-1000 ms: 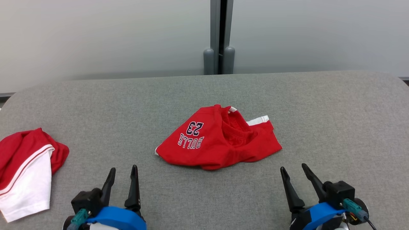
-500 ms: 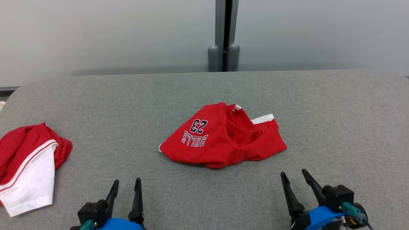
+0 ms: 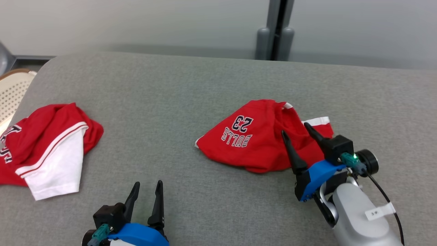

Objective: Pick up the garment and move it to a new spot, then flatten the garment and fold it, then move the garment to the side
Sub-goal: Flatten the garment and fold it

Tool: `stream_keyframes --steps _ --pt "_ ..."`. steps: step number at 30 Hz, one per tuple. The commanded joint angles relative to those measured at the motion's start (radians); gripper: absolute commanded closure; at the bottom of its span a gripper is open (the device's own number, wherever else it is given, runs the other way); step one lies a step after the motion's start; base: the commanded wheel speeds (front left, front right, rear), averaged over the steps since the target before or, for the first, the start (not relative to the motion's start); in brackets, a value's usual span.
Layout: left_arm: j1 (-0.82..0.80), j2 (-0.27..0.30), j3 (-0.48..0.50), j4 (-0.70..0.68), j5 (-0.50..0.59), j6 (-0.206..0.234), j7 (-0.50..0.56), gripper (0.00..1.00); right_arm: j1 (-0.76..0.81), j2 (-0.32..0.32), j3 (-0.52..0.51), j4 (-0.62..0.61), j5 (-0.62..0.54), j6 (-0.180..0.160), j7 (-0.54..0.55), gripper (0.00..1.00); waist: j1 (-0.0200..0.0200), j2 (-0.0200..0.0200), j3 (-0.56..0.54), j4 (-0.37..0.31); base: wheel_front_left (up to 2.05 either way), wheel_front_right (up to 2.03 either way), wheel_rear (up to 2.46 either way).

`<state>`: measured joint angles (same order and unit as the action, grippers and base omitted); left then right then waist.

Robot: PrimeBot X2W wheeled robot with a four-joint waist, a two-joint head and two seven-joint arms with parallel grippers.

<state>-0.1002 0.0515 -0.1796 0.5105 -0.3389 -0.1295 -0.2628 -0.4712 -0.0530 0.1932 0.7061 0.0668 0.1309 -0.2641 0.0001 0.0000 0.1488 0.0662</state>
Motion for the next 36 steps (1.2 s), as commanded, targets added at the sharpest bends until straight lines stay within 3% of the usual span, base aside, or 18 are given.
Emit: stream_keyframes --steps 1,13,24,25,26,27,28,29,36 --pt "-0.012 -0.001 -0.004 0.003 -0.005 -0.001 -0.003 0.00 -0.035 -0.007 -0.001 0.027 -0.013 0.000 -0.001 0.00 -0.0001 0.0000 0.025 0.032 0.00 0.00 0.00" --pt "-0.031 -0.001 -0.020 0.020 -0.016 -0.001 -0.003 0.00 -0.174 -0.026 -0.017 0.253 -0.100 0.000 0.000 0.00 -0.0001 0.0000 0.059 0.086 0.00 0.00 0.00" --pt "-0.045 -0.001 -0.064 0.001 -0.021 -0.001 -0.003 0.00 -0.133 -0.032 -0.017 0.221 -0.085 0.000 -0.001 0.00 -0.0001 0.0000 0.063 0.063 0.00 0.00 0.00" --pt "-0.046 -0.001 -0.067 0.001 -0.023 -0.001 -0.003 0.00 -0.128 -0.031 -0.011 0.224 -0.079 0.000 0.000 0.07 -0.0001 0.0000 0.063 0.063 0.00 0.00 0.00" --pt "-0.047 -0.001 -0.070 0.000 -0.026 -0.001 -0.003 0.00 -0.127 -0.031 -0.006 0.223 -0.074 0.000 0.000 0.25 -0.0001 0.0000 0.064 0.063 0.00 0.00 0.00" --pt "-0.048 -0.001 -0.072 0.000 -0.027 -0.001 -0.003 0.00 -0.128 -0.031 0.001 0.217 -0.066 0.000 -0.001 0.63 -0.0001 0.0000 0.065 0.063 0.00 0.00 0.00" --pt "-0.049 -0.001 -0.074 -0.001 -0.029 -0.001 -0.003 0.00 -0.127 -0.032 0.007 0.205 -0.060 0.000 -0.001 0.88 -0.0001 0.0000 0.065 0.063 0.00 0.00 0.00" --pt "-0.050 -0.001 -0.075 -0.001 -0.030 -0.001 -0.003 0.00 -0.125 -0.034 0.013 0.194 -0.054 0.000 -0.001 1.00 -0.0001 0.0000 0.066 0.063 0.00 0.00 0.00" --pt "-0.045 -0.001 -0.067 0.017 -0.037 -0.001 -0.003 0.00 -0.145 -0.061 0.029 0.027 -0.007 0.000 -0.001 1.00 -0.0001 0.0000 0.056 0.074 0.00 0.00 0.00"
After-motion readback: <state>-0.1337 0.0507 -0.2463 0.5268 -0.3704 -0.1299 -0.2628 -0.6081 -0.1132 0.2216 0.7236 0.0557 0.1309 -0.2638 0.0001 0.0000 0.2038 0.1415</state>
